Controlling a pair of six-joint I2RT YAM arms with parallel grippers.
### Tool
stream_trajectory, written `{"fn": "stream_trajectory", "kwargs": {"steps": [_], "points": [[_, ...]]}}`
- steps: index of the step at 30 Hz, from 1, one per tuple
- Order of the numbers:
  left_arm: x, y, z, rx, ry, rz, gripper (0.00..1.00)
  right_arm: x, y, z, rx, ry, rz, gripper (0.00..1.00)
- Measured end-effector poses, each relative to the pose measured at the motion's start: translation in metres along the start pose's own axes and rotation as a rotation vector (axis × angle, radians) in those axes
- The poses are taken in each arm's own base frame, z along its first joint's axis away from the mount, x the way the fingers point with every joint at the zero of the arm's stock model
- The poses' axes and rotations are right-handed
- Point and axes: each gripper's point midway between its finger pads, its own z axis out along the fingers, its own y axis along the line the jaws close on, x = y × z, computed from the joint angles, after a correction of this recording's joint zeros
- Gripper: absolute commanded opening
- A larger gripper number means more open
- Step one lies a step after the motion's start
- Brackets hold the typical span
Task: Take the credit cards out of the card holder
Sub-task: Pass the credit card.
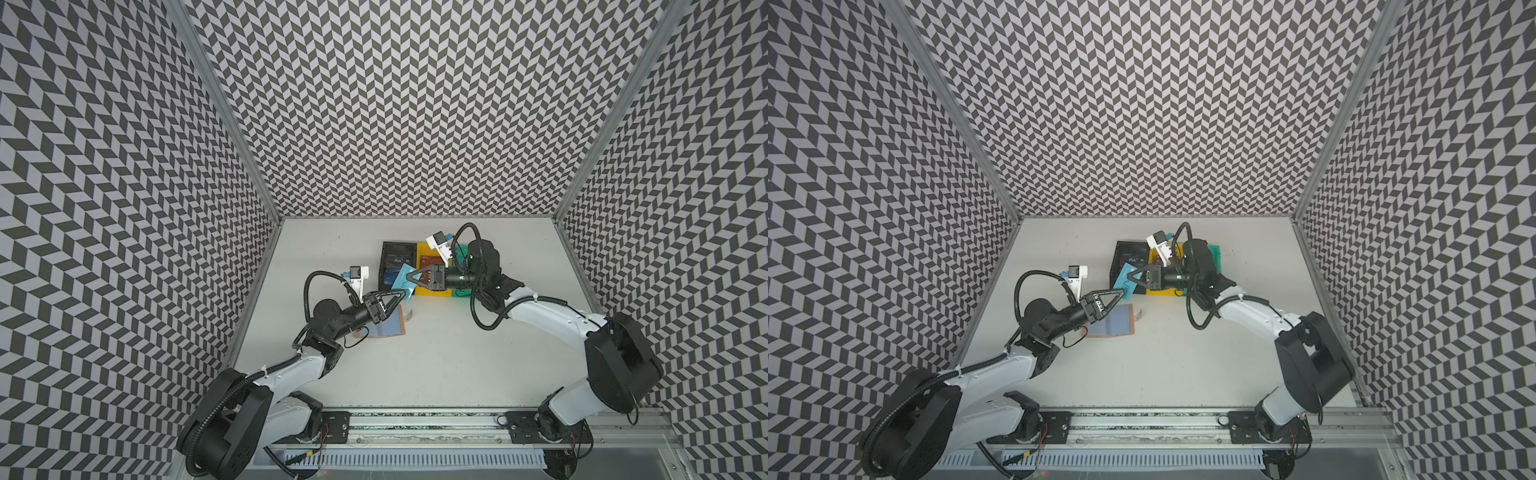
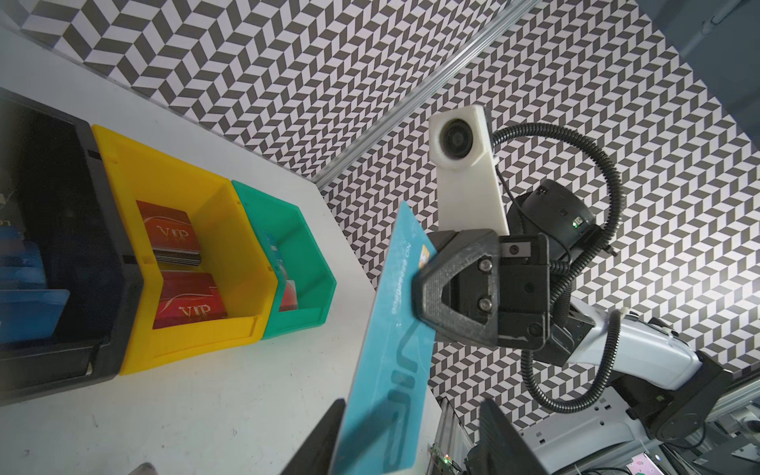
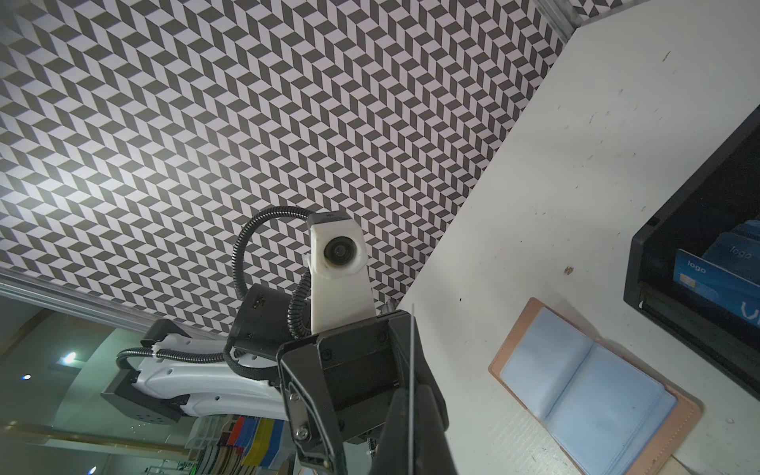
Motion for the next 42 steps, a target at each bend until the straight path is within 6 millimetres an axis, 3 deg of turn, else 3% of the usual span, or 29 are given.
{"fn": "stream_trajectory", "kwargs": {"steps": [6,10,12,14,17,20,25,34,42], "points": [[-0.003,0.0,0.0,-0.004,-0.014,-0.004,0.31,0.0,0.005,0.002,-0.015,-0.004,-0.006,0.0],[-0.002,0.003,0.001,-0.01,-0.013,-0.018,0.24,-0.002,0.008,0.002,-0.024,-0.009,-0.012,0.0],[-0.001,0.005,0.001,-0.014,-0.01,-0.022,0.09,-0.002,0.008,0.002,-0.026,-0.01,-0.014,0.0],[-0.001,0.003,0.001,-0.007,-0.01,-0.02,0.0,-0.003,0.007,0.002,-0.021,-0.013,-0.015,0.04],[-0.001,0.002,0.001,-0.004,-0.01,-0.025,0.0,-0.002,0.005,0.002,-0.011,-0.009,-0.016,0.15],[0.0,0.005,0.001,-0.016,-0.003,-0.027,0.0,0.003,-0.002,0.002,0.014,0.009,-0.009,0.17],[0.006,0.011,-0.001,-0.049,0.026,-0.035,0.0,0.001,-0.008,-0.003,0.071,0.052,-0.028,0.3],[0.009,0.013,0.002,-0.074,0.155,0.016,0.0,-0.038,-0.015,-0.045,0.195,0.087,-0.163,0.33],[0.026,0.017,0.006,-0.046,0.269,0.003,0.0,-0.019,-0.014,-0.05,0.196,0.187,-0.193,0.32]]}}
